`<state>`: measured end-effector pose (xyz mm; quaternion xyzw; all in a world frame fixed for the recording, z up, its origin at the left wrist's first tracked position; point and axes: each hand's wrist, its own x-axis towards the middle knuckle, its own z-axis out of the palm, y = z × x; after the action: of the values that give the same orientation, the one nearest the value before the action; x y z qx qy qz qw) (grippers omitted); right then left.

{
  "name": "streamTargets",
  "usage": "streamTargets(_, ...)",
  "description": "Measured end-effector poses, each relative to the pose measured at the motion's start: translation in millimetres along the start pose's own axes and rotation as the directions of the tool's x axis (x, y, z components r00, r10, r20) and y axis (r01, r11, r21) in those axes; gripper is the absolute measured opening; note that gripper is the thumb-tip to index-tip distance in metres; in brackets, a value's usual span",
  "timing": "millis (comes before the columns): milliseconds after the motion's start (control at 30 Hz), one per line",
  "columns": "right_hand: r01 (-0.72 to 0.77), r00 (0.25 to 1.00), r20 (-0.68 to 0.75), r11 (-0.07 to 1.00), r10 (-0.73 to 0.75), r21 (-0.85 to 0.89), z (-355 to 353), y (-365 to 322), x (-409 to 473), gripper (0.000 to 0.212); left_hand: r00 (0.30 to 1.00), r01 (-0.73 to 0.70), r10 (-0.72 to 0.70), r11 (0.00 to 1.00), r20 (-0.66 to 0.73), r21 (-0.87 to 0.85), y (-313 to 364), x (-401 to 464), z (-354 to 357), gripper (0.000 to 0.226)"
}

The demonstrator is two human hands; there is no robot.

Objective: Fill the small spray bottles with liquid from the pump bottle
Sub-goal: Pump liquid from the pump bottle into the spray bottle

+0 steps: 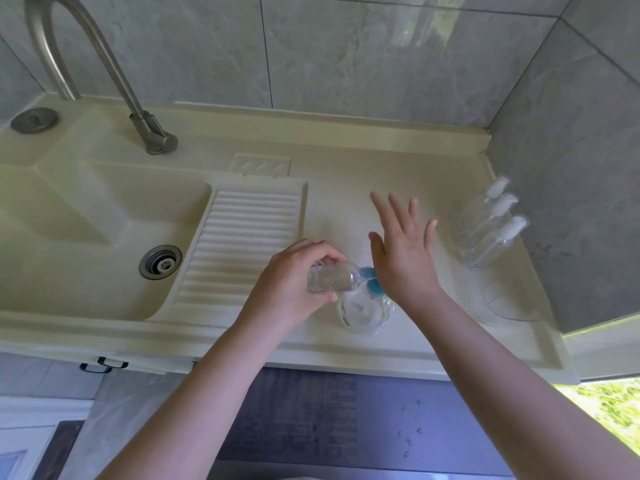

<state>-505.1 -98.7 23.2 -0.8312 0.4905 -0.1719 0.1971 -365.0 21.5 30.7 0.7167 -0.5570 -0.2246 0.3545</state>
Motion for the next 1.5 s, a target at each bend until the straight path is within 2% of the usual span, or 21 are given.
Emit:
streamTargets(267,-0.001,1.0,-0.01,0.996,0.002,0.089,1.6,6.8,5.5,0.056,1.0,0.009,-0.009,1.0,0.01,0.0,2.3,-0.1,-0.6,0.05)
streamTargets(367,-0.036,0.999,0.032,0.998,0.035,0.044,5.9,6.4,-0.1,0.054,1.0,0.0,0.0,1.0,0.012,0.003,3.0,0.1,-0.6,0.05)
streamTargets(500,-0.031,1.0,-0.001,0.999,0.031,-0.037,4.4,7.8,-0.3,0.056,1.0,-0.013,0.013,1.0,0.016,0.007,2.7,0.2,0.5,0.05)
streamTargets(667,-0.113,0.99,0.086,0.992,0.108,0.063,6.7,7.1,0.7,0.056,1.0,-0.021,0.021,1.0,0.004,0.023,-0.1,0.0,2.2,0.051)
streamTargets(833,-0.026,0.999,0.019,1.0,0.026,-0.01,2.2,5.5,4.6,0.06,1.0,-0.012,0.012,1.0,0.01,0.016,-0.6,-1.3,0.2,0.049)
streamTargets(1000,-0.151,0.982,0.124,0.987,0.145,0.046,9.0,7.5,-1.6,0.052,1.0,-0.018,0.018,1.0,0.005,0.022,-2.1,-0.1,3.0,0.05)
streamTargets(1133,-0.108,0.993,0.049,0.994,0.107,0.005,2.8,8.5,1.6,0.055,0.999,-0.033,0.033,0.999,0.0,0.011,-1.8,0.2,3.5,0.049)
streamTargets(1267,-0.15,0.983,0.103,0.988,0.153,-0.033,5.7,1.7,-0.6,0.054,0.999,-0.033,0.033,0.999,-0.002,0.002,-1.5,0.2,2.8,0.049)
streamTargets(1333,-0.129,0.987,0.085,0.99,0.133,-0.059,5.2,0.0,0.9,0.056,1.0,-0.027,0.027,1.0,0.004,-0.002,-1.5,0.3,1.9,0.049)
streamTargets(1433,-0.092,0.996,0.01,0.995,0.093,-0.05,2.3,0.2,3.8,0.058,1.0,-0.03,0.03,1.0,0.001,-0.006,-1.4,0.2,0.9,0.049)
streamTargets(1500,-0.113,0.993,0.015,0.993,0.113,-0.02,6.0,0.8,1.1,0.056,1.0,-0.028,0.028,1.0,-0.003,-0.005,-2.6,-0.1,1.6,0.05)
